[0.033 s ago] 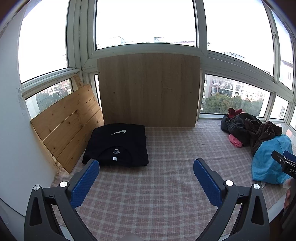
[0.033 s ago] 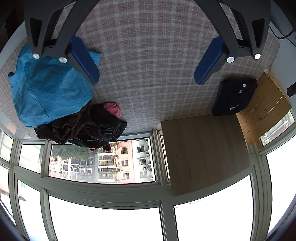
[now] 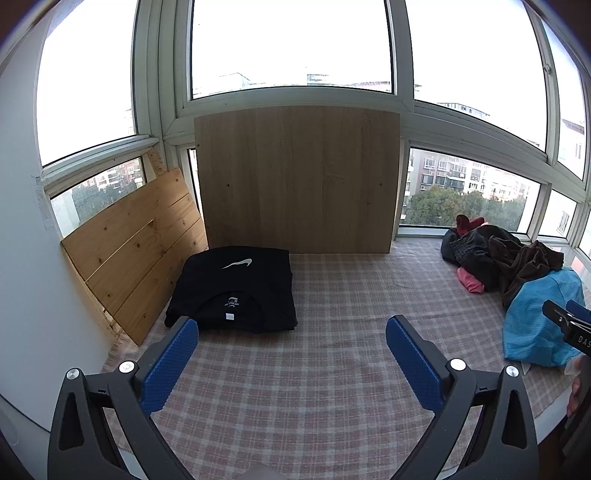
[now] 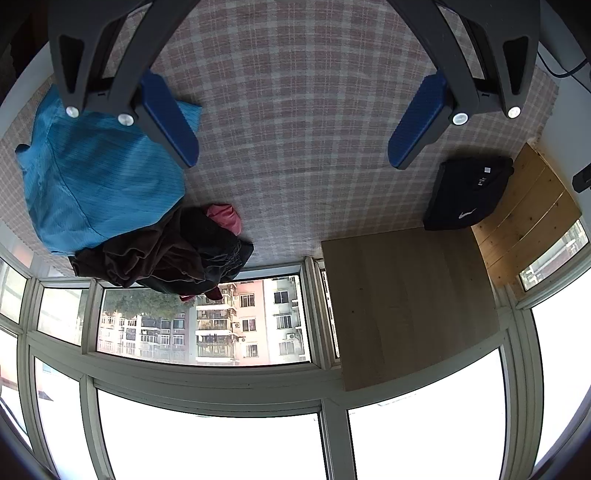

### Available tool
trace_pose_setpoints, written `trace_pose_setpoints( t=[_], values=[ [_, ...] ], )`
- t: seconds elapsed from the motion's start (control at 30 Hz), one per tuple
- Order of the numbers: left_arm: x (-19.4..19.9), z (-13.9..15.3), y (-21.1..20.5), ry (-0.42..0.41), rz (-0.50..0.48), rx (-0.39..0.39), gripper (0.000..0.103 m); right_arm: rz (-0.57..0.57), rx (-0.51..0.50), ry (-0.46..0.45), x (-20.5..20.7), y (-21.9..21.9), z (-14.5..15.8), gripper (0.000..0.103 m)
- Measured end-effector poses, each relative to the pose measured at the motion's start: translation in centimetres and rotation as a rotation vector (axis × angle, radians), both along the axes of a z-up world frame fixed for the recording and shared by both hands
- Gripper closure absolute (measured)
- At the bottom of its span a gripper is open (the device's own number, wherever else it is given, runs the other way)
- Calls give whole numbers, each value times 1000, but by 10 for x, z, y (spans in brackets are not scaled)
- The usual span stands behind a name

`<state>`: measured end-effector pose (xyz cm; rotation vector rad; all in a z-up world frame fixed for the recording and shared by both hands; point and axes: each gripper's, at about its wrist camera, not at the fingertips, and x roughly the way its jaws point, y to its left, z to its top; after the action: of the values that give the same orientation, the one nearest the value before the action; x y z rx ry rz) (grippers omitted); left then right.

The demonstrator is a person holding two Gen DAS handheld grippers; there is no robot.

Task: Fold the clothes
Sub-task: 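Move both tools toward the light-blue striped coat on the clothes pile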

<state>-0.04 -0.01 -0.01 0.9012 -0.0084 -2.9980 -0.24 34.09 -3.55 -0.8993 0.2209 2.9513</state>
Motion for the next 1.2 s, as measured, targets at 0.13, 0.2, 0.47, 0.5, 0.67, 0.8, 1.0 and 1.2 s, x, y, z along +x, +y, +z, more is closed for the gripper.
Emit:
trace_pose_setpoints(
  t=[0.13,0.2,0.47,0.5,0.67,0.8,1.0,1.2],
  values=[
    [-1,0,-1,2,5,3,1,0,3,-5,0,-2,-2,0],
    [-2,-1,-1,4,7,5,1,0,4,-8,0,-2,-2,0],
    [0,0,6,3,-1,-3,1,0,5,-10,2,2,-5,0],
    [0,1,6,3,-1,-3,1,0,5,-11,2,2,-4,0],
    [0,2,7,-1,-1,-4,1,0,8,-14,2,4,-3,0],
    [0,2,9,-2,-5,-8,1,-2,10,-14,4,4,-3,0],
    [-1,3,11,-3,-13,-11,1,-7,13,-13,6,3,-2,0],
    [-1,4,15,-1,-30,-14,1,-14,13,-17,8,5,-1,0]
  ],
)
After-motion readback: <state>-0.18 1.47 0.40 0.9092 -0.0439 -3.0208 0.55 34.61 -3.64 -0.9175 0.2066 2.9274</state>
